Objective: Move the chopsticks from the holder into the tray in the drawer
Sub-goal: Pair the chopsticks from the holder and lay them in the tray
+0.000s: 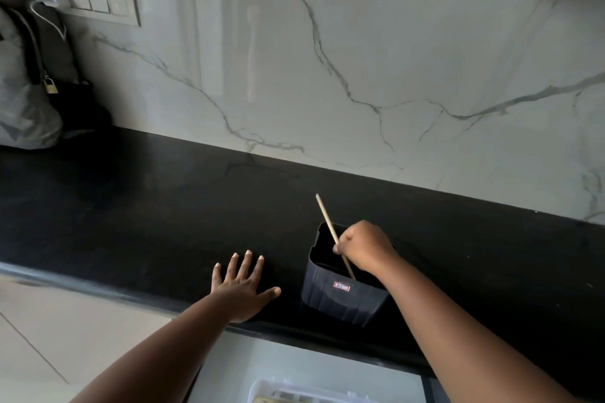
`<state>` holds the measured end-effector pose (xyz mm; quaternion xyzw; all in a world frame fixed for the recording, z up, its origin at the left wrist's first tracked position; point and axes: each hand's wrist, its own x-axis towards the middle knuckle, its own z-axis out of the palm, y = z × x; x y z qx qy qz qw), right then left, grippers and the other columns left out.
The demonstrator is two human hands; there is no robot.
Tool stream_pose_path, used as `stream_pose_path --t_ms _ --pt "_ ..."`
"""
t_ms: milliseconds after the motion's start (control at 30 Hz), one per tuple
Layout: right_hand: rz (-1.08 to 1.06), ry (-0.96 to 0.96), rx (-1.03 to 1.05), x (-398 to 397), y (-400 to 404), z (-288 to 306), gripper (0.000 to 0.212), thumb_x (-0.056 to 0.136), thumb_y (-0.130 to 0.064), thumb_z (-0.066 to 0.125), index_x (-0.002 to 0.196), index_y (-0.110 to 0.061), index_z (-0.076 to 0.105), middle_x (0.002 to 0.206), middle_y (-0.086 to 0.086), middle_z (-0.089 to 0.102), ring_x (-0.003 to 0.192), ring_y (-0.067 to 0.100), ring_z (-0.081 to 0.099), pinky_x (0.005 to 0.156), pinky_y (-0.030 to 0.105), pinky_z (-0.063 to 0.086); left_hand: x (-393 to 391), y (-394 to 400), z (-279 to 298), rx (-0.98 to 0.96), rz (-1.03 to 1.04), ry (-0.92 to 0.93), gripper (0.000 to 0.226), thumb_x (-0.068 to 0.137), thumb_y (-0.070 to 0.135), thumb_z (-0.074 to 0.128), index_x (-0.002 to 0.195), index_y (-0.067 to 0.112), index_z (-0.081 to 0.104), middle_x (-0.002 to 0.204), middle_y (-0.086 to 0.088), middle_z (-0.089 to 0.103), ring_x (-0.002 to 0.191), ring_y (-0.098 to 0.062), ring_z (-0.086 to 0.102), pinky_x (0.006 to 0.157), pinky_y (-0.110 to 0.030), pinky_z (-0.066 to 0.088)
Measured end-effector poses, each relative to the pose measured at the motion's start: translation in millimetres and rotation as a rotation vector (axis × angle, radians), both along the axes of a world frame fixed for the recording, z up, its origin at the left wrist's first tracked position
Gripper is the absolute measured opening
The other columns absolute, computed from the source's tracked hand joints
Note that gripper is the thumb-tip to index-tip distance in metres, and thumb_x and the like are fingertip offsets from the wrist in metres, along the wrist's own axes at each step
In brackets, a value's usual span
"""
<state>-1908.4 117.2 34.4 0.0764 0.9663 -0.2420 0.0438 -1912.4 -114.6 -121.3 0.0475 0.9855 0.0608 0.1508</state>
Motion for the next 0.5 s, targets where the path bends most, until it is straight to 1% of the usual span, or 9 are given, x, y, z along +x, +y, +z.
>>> stream_pose_path --t_ms 67,100,133,167,233,300,367,433,500 --pt "0.003 0.110 -0.206 3 4 23 0.016 0.077 -0.020 0.077 0.069 -0.008 0.072 0.067 0.012 0.071 0.057 0.019 0.061 0.063 0.036 0.056 0 0 1 0.003 -0.004 -0.003 0.091 0.081 0.083 0.014 0.152 0.032 -0.012 0.162 0.001 -0.020 0.147 -0.026 -0.019 0.115 -0.053 -0.009" --pt "0.007 0.170 -0.332 5 7 39 0.012 0.078 -0.018 0.077 0.072 -0.009 0.073 0.073 0.016 0.073 0.061 0.020 0.063 0.067 0.038 0.058 0 0 1 0.002 -0.006 -0.006 0.091 0.081 0.083 0.014 0.152 0.032 -0.012 0.162 0.001 -0.020 0.147 -0.026 -0.020 0.115 -0.053 -0.009" --pt "0.015 0.228 -0.458 9 9 58 0.008 0.080 -0.017 0.076 0.074 -0.012 0.073 0.077 0.016 0.074 0.065 0.020 0.065 0.067 0.037 0.059 0 -1 1 0.002 -0.008 -0.009 0.091 0.081 0.083 0.014 0.152 0.032 -0.012 0.162 0.001 -0.020 0.147 -0.026 -0.020 0.115 -0.053 -0.009" --pt "0.030 0.290 -0.553 14 12 79 0.006 0.081 -0.017 0.076 0.076 -0.017 0.073 0.078 0.011 0.075 0.068 0.020 0.068 0.066 0.033 0.061 0 -1 1 0.003 -0.010 -0.010 0.091 0.081 0.083 0.014 0.152 0.032 -0.012 0.161 0.001 -0.020 0.147 -0.026 -0.020 0.115 -0.053 -0.009" --pt "0.078 0.393 -0.663 27 14 119 0.005 0.082 -0.017 0.075 0.081 -0.021 0.073 0.076 0.003 0.076 0.071 0.019 0.073 0.062 0.025 0.059 0 -2 0 0.009 -0.012 -0.008 0.091 0.081 0.083 0.014 0.152 0.033 -0.012 0.161 0.001 -0.020 0.147 -0.026 -0.020 0.115 -0.053 -0.009" --pt "0.148 0.425 -0.734 45 13 146 0.005 0.083 -0.017 0.074 0.086 -0.019 0.075 0.080 0.001 0.077 0.074 0.019 0.074 0.063 0.023 0.058 -1 -1 -2 0.015 -0.008 0.000 0.091 0.081 0.084 0.013 0.152 0.033 -0.012 0.161 0.001 -0.020 0.147 -0.026 -0.020 0.115 -0.054 -0.009" --pt "0.232 0.413 -0.748 60 6 156 0.007 0.082 -0.015 0.074 0.089 -0.018 0.076 0.084 0.004 0.077 0.078 0.021 0.074 0.066 0.026 0.060 -1 -1 -2 0.017 -0.007 0.007 0.092 0.080 0.084 0.013 0.152 0.033 -0.012 0.162 0.001 -0.019 0.147 -0.026 -0.019 0.115 -0.053 -0.008" --pt "0.296 0.366 -0.733 72 -3 150 0.008 0.083 -0.013 0.073 0.087 -0.019 0.076 0.087 0.003 0.077 0.080 0.021 0.074 0.070 0.029 0.061 -1 -1 -2 0.015 -0.009 0.015 0.092 0.080 0.085 0.012 0.152 0.033 -0.012 0.162 0.001 -0.018 0.148 -0.026 -0.019 0.115 -0.053 -0.008" --pt "0.324 0.308 -0.704 79 -13 132 0.013 0.083 -0.011 0.072 0.083 -0.023 0.077 0.091 -0.002 0.077 0.082 0.020 0.073 0.072 0.030 0.061 -1 -1 -2 0.016 -0.012 0.031 0.092 0.080 0.085 0.012 0.152 0.033 -0.011 0.162 0.001 -0.018 0.148 -0.026 -0.018 0.115 -0.053 -0.007"
